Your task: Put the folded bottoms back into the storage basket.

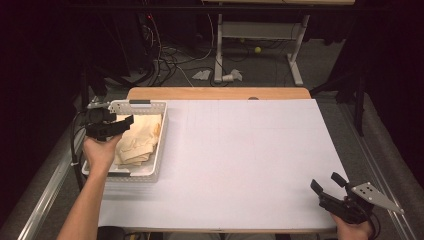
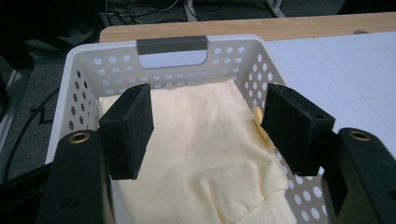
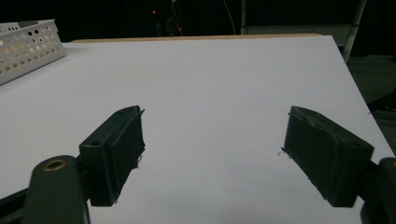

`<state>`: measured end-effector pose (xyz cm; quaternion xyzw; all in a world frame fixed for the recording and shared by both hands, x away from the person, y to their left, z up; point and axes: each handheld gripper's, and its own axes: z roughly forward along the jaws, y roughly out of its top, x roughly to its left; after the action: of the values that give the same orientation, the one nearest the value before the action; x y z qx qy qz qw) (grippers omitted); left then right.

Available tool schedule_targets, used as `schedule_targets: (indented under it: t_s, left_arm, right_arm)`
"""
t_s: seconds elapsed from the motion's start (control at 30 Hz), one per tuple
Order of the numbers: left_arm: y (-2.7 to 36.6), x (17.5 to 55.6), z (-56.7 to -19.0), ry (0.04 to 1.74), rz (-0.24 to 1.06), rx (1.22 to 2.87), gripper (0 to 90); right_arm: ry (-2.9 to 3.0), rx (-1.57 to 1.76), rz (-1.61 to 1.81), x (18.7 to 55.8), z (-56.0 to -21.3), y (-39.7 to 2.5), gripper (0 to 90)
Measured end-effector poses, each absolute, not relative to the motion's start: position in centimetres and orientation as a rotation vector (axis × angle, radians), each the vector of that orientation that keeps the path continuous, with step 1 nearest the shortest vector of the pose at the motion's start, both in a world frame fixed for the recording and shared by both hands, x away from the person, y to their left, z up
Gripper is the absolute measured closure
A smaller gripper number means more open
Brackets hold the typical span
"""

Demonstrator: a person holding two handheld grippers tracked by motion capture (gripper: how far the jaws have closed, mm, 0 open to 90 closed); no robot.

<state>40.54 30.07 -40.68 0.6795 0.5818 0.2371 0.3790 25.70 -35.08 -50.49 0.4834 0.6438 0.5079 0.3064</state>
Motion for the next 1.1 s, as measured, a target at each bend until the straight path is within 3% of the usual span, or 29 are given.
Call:
schedule_targets:
  t_s: [1.1]
  left_arm:
    - [30.5, 37.5, -39.3, 1.406, 0.648, 1.716, 32.4]
  right_arm:
    - [1.702, 1.280, 1.343, 25.6, -50.5, -35.1, 20.6]
